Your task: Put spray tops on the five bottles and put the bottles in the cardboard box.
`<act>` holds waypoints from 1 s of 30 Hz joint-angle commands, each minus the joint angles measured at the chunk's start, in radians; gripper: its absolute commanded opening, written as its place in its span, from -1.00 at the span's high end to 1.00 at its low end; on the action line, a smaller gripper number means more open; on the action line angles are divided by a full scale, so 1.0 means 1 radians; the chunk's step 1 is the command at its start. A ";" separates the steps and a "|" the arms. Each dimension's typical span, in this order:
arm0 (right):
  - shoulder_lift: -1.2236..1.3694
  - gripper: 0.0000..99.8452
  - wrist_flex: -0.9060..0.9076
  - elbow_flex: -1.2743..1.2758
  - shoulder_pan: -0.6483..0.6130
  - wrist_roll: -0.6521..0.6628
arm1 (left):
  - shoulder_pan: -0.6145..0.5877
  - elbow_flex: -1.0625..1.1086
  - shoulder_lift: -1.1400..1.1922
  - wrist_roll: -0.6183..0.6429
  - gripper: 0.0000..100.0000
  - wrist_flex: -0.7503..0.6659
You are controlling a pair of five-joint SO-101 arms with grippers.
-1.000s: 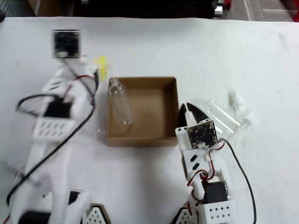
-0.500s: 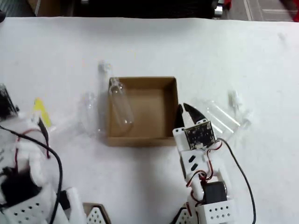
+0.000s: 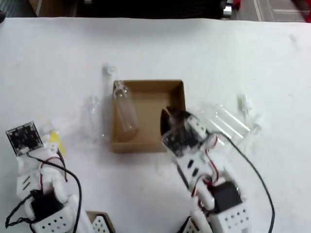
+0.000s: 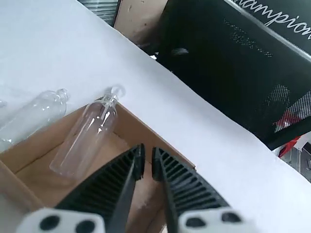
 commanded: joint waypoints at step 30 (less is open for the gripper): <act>2.476 0.63 0.809 -2.690 -0.130 -0.296 | 0.094 0.028 -0.012 -0.124 0.66 0.000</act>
